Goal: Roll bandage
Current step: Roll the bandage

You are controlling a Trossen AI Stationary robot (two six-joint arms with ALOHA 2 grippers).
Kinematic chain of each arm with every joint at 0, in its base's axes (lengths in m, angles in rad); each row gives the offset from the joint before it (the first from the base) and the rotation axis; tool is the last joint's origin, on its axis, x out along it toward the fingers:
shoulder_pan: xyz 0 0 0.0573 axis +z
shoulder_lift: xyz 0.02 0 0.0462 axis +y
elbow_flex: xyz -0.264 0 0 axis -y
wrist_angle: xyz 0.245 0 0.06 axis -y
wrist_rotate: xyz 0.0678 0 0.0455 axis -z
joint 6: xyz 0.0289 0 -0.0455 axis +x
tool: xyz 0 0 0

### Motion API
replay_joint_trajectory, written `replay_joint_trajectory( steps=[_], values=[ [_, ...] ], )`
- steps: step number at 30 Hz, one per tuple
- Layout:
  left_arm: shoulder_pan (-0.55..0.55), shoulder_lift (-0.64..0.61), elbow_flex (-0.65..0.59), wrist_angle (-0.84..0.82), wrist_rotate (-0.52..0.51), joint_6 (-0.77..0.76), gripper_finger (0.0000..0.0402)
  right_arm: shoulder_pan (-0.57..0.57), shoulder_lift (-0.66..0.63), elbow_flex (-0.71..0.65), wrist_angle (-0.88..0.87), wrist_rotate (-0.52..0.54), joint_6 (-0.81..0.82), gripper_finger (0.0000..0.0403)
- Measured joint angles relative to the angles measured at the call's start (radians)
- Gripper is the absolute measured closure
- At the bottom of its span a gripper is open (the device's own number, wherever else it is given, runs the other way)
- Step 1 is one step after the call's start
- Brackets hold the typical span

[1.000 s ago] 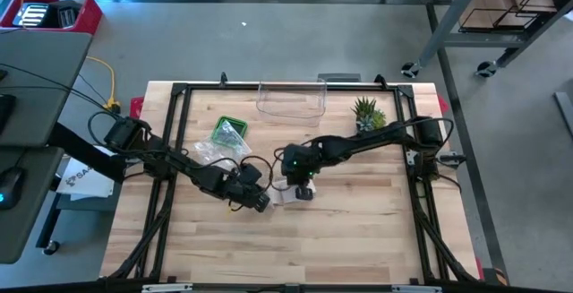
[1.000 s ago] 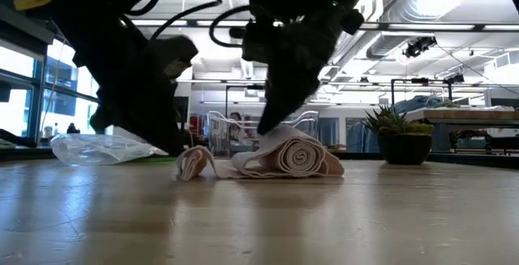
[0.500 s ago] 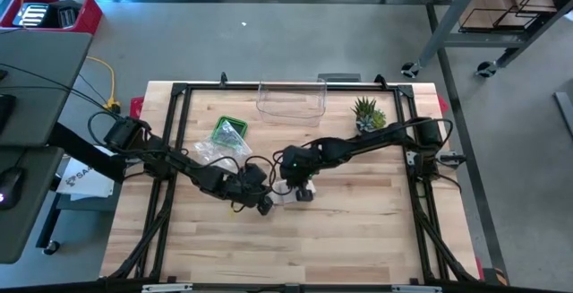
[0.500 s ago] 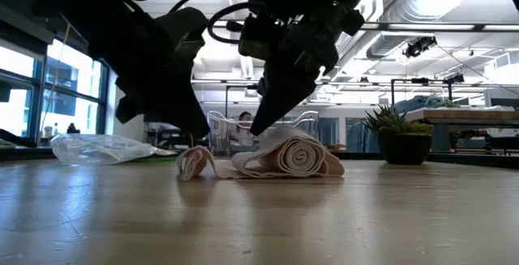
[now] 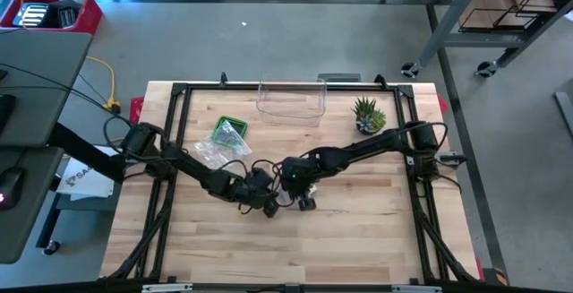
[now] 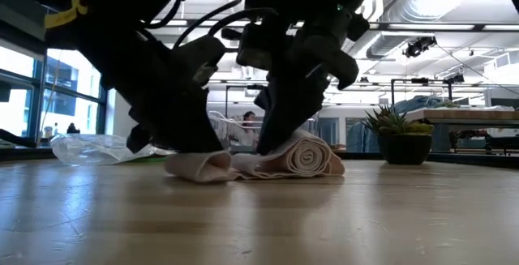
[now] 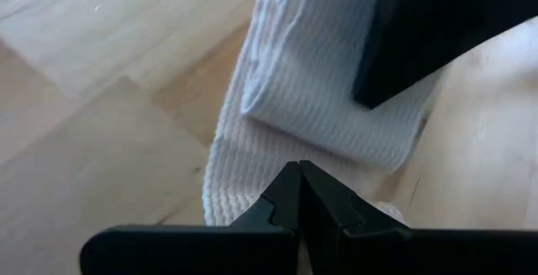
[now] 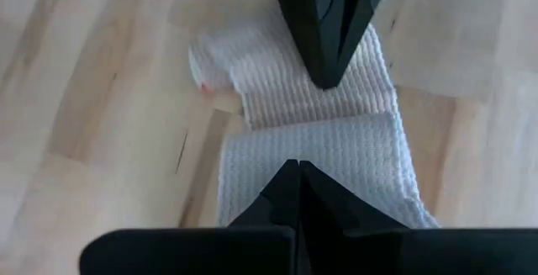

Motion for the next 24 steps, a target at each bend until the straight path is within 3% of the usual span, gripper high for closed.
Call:
replay_joint_trajectory(
  steps=[5,11,19,24],
  values=[
    [0.001,-0.014,0.000,-0.075,0.031,0.033,0.0401,-0.005,0.004,0.000,-0.047,0.085,-0.001,0.0403],
    [0.002,-0.055,0.002,-0.207,0.108,0.169,0.0401,-0.024,-0.001,0.000,-0.109,0.077,-0.002,0.0403],
    [0.004,-0.105,0.002,-0.371,0.109,0.271,0.0401,-0.027,-0.002,0.000,-0.117,0.076,0.073,0.0403],
    [0.004,-0.116,0.001,-0.383,0.131,0.346,0.0401,-0.027,-0.002,0.001,-0.111,0.076,0.139,0.0403]
  ],
)
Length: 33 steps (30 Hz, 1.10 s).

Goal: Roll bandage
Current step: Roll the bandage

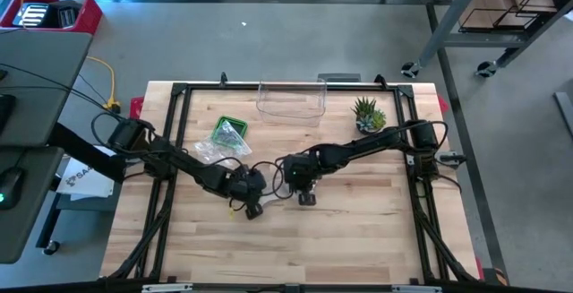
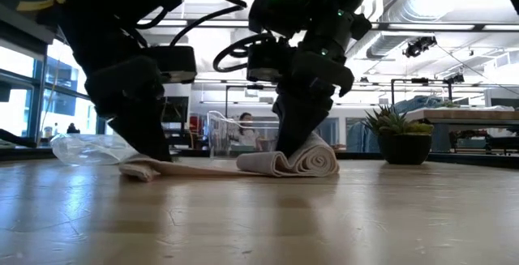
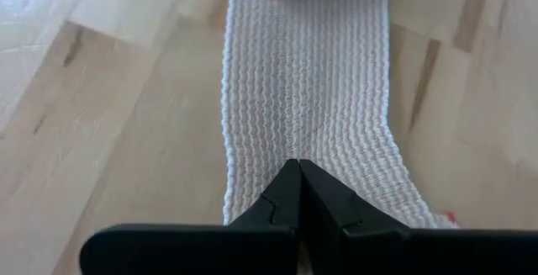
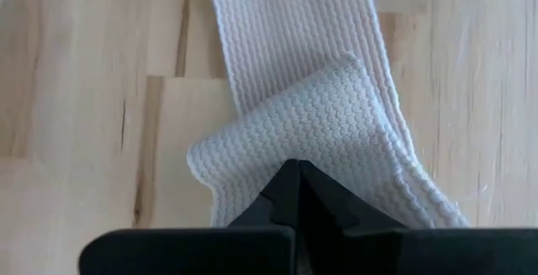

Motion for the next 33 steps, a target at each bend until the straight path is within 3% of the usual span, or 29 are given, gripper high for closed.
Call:
replay_joint_trajectory(
  steps=[4,24,33],
  values=[
    [-0.015,-0.015,-0.001,-0.033,0.029,0.023,0.0401,-0.003,0.000,0.000,0.010,0.000,0.091,0.0403],
    [-0.162,-0.020,0.000,-0.113,0.042,0.020,0.0402,-0.011,0.000,0.001,0.019,0.027,0.230,0.0403],
    [-0.138,-0.032,-0.003,-0.069,0.041,0.019,0.0402,-0.012,-0.021,-0.001,0.080,-0.008,0.217,0.0403]
  ],
)
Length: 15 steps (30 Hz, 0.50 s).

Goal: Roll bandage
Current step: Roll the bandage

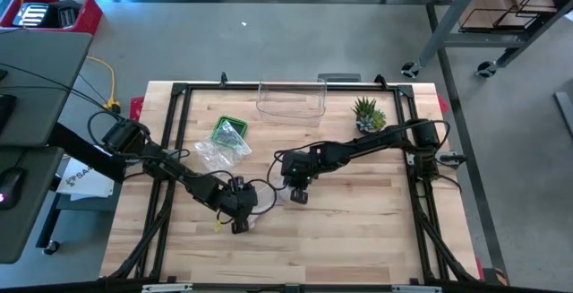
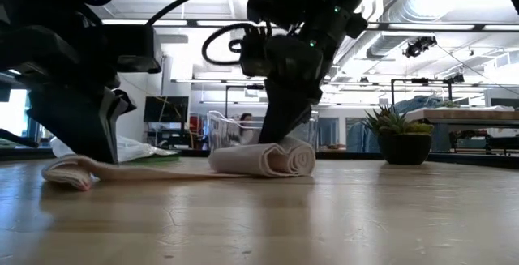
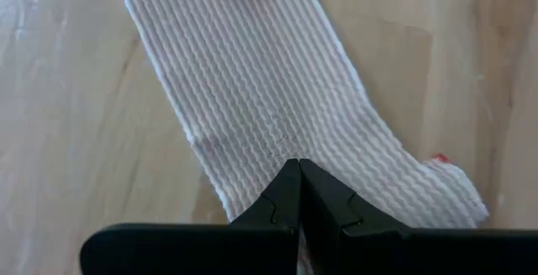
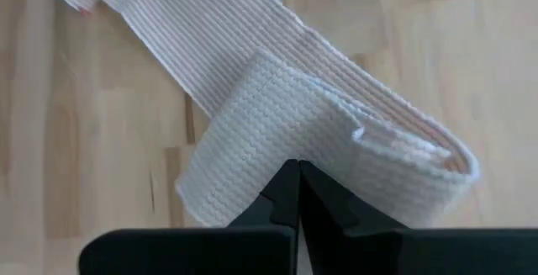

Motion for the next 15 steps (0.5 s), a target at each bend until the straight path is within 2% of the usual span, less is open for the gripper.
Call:
replay_joint_trajectory(
  steps=[11,15],
  values=[
    [0.032,-0.001,0.000,-0.001,0.007,0.047,0.0401,-0.035,-0.077,0.000,0.058,0.001,-0.025,0.0403],
    [0.050,-0.013,0.001,-0.017,0.020,0.036,0.0401,-0.083,-0.103,0.000,0.045,-0.014,0.030,0.0403]
  ],
)
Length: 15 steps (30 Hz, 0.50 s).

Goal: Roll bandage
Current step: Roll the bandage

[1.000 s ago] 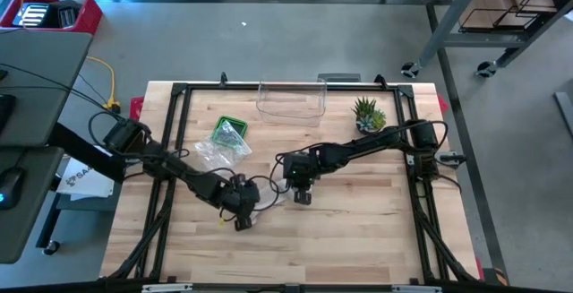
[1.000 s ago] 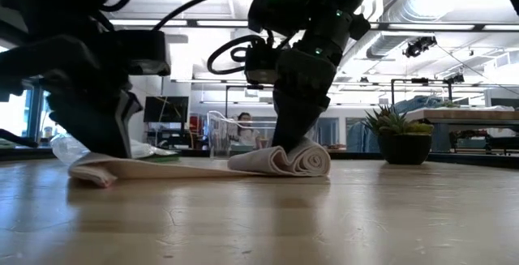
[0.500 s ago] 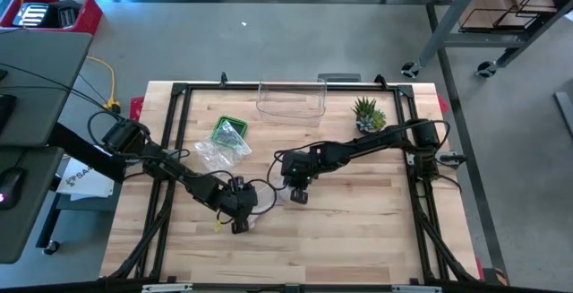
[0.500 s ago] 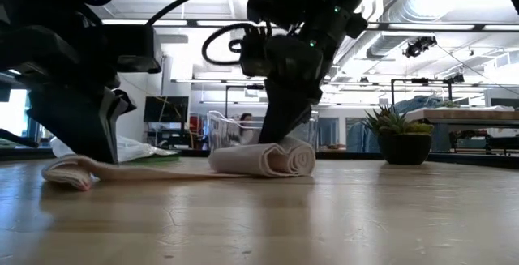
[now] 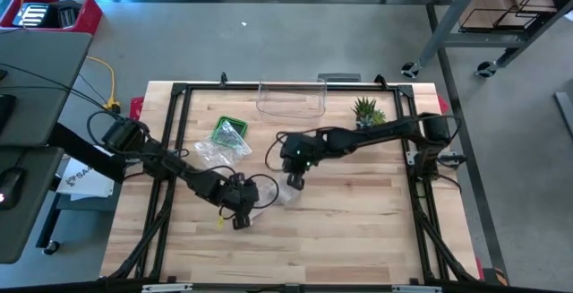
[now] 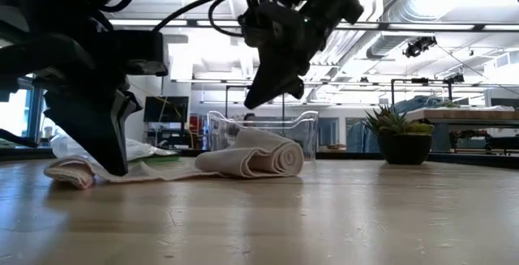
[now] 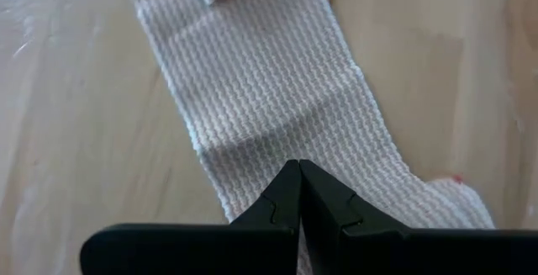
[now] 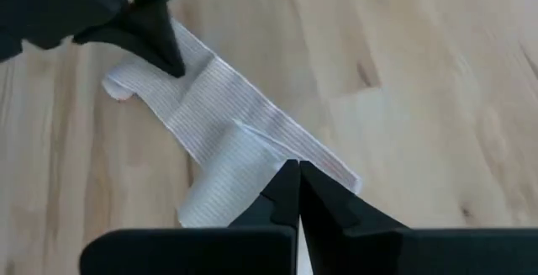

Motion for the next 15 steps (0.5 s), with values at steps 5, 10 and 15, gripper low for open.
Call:
replay_joint_trajectory(
  steps=[5,10,15],
  values=[
    [0.037,-0.038,-0.001,-0.010,-0.008,-0.008,0.0401,-0.080,-0.001,0.000,0.000,-0.210,0.042,0.0403],
    [0.085,-0.085,0.000,-0.021,-0.020,0.002,0.0401,-0.117,-0.001,0.000,-0.017,-0.228,0.034,0.0403],
    [0.142,-0.134,0.000,-0.056,-0.041,0.021,0.0391,-0.136,-0.001,0.000,-0.045,-0.254,-0.026,0.0403]
  ],
)
